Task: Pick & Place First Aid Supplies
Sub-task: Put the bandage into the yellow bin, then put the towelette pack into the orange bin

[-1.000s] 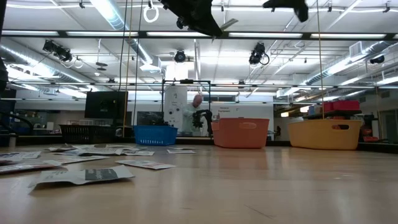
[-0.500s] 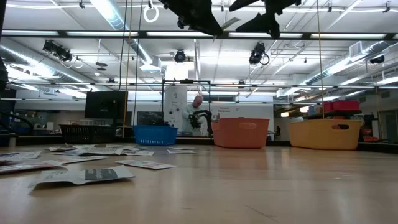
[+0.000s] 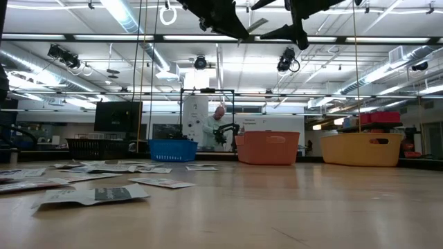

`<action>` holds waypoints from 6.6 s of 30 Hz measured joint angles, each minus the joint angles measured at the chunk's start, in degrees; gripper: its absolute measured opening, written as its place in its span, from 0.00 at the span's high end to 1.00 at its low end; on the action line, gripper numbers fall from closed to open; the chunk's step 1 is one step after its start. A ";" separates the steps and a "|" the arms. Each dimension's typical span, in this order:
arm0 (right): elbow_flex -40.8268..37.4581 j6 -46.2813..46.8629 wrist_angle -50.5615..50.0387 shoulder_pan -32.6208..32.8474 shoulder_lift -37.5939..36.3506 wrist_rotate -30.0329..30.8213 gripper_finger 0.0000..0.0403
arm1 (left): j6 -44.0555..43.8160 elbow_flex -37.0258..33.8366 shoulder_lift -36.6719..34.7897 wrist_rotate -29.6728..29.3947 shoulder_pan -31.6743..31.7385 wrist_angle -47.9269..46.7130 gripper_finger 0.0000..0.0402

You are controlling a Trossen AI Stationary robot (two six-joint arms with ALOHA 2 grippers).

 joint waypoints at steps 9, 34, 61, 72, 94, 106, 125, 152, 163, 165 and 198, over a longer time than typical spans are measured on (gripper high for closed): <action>0.00 2.53 0.02 -2.54 0.00 -5.53 0.29 | 0.02 0.00 0.00 0.20 -0.02 0.00 0.76; 0.00 2.31 -2.89 -2.54 -0.02 -7.01 0.70 | 0.00 0.00 0.00 0.17 0.11 -1.88 0.76; 0.02 0.80 -2.99 -2.52 -0.04 -7.01 0.99 | 3.65 0.00 0.00 1.10 0.07 -2.12 0.61; 0.04 0.72 -5.49 -2.52 -0.04 -3.20 1.00 | -3.60 0.04 -5.22 -1.58 -1.05 -9.19 0.28; 0.04 -1.62 -11.46 -5.81 -0.04 17.07 1.00 | -11.10 0.02 -20.17 -1.75 -7.78 -9.66 0.27; 0.04 -5.32 -27.41 -18.23 -0.04 24.07 1.00 | -11.15 0.00 -20.09 -1.78 -7.74 -9.55 0.27; -1.08 1.70 -50.40 -19.83 -0.07 38.12 1.00 | -11.19 0.00 -20.09 -1.79 -7.63 -9.58 0.27; -21.51 10.28 -32.38 -19.63 -0.04 48.64 1.00 | -11.23 0.00 -20.06 -3.16 -7.63 -9.90 0.27; -21.51 8.79 -30.26 -19.77 -0.04 49.46 0.93 | -11.28 0.00 -20.06 -3.93 -7.63 -9.92 0.27; -21.51 7.28 -30.02 -19.77 -0.04 48.38 0.89 | -11.46 0.00 -20.06 -3.93 -7.62 -9.91 0.27; -21.51 -12.35 -9.37 -9.59 -6.56 28.93 0.33 | -12.21 0.00 -20.06 -2.40 -7.63 -9.94 0.27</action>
